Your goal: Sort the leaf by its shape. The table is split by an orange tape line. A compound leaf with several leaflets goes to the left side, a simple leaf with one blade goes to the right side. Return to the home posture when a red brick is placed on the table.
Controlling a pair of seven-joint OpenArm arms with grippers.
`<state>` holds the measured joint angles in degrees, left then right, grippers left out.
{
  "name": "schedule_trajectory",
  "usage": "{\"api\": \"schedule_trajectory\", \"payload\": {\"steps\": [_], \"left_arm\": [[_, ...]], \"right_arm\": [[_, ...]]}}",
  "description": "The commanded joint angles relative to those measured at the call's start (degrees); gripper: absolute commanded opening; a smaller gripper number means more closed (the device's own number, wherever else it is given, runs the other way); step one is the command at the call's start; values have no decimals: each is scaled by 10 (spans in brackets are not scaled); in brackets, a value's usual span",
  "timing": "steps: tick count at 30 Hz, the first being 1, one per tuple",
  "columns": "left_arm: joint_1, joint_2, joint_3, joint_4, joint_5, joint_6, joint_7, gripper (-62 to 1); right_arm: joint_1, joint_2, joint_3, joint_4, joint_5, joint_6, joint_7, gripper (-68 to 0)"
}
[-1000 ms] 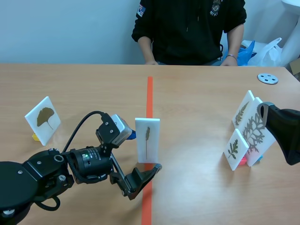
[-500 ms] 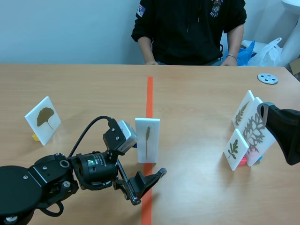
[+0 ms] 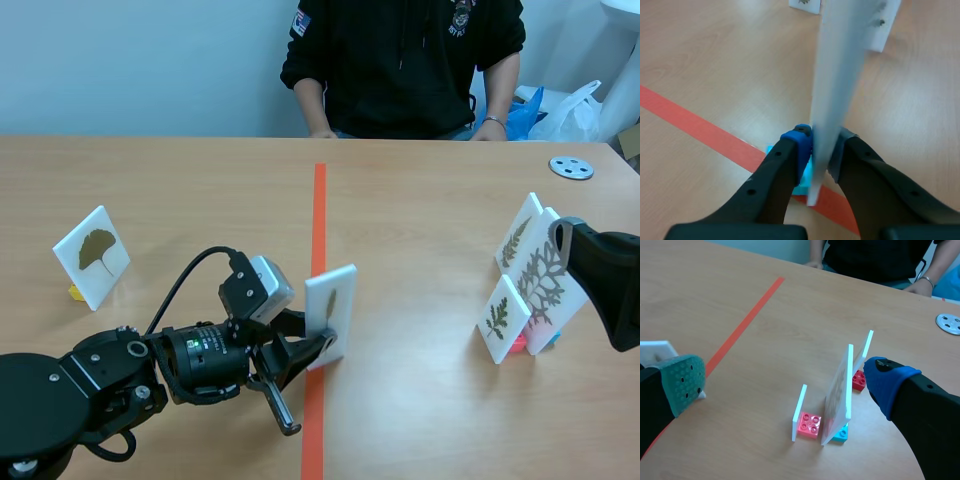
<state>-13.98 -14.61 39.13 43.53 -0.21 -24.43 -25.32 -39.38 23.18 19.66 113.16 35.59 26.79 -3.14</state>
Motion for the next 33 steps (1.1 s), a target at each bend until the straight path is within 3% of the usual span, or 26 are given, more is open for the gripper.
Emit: {"api": "schedule_trajectory", "payload": {"steps": [1,6,12,20,26,33], "left_arm": [[-3,3,-4,13,-7,-2,-8,-550],[-3,3,-4,15,-15,-4,-8,-550],[4,-13,-26,80,-72,-6,10,-550],[67,-28,-147,186,-166,-4,127,-550],[138,-27,-250,228,-202,0,162,-550],[192,-27,-329,240,-202,76,162,-550]], "right_arm": [[8,0,7,9,9,-2,7,4],[8,0,7,9,9,-2,9,4],[8,0,7,9,9,-2,9,4],[12,0,7,9,9,-2,9,4],[12,0,7,9,9,-2,10,4],[13,0,7,9,9,-2,13,4]]}}
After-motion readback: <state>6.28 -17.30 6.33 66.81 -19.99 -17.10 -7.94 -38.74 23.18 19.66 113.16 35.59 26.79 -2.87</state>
